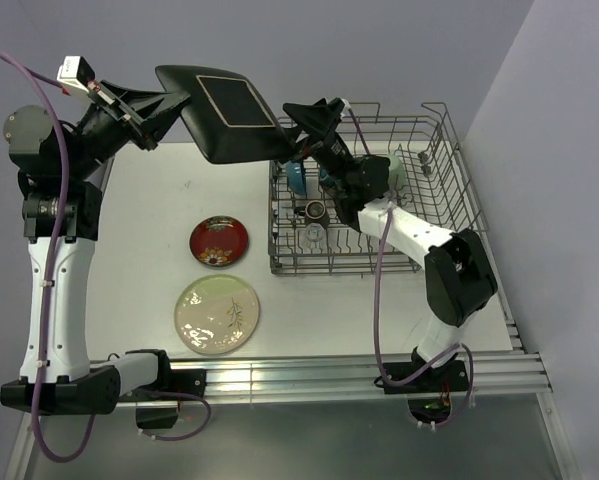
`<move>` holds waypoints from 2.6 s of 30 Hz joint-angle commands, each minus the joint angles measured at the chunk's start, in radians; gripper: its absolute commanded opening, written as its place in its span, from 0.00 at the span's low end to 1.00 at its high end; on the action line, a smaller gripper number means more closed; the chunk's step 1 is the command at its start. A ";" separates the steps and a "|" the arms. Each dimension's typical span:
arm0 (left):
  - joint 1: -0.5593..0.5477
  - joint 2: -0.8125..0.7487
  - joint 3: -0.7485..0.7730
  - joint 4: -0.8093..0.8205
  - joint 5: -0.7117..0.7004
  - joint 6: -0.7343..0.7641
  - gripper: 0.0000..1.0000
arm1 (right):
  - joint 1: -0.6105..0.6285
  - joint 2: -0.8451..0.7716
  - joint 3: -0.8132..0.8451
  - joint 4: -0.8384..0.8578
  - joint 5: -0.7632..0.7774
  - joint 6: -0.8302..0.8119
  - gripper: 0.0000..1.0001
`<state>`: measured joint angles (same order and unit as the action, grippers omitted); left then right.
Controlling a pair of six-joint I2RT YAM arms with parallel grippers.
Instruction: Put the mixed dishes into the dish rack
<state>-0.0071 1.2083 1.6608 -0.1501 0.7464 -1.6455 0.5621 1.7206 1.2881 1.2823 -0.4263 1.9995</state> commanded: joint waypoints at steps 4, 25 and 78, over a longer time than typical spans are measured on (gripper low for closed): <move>0.004 -0.093 -0.068 0.260 0.008 -0.056 0.00 | 0.025 0.048 0.123 0.086 0.046 0.297 0.70; 0.004 -0.142 -0.202 0.319 0.177 -0.155 0.00 | 0.024 0.168 0.278 0.456 -0.457 0.633 0.57; 0.101 -0.072 -0.265 -0.620 -0.261 0.596 0.99 | -0.333 -0.368 -0.059 -0.452 -0.724 -0.066 0.00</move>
<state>0.0933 1.1427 1.3621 -0.4690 0.6773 -1.3155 0.2340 1.4620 1.1591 1.0004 -1.1095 1.9652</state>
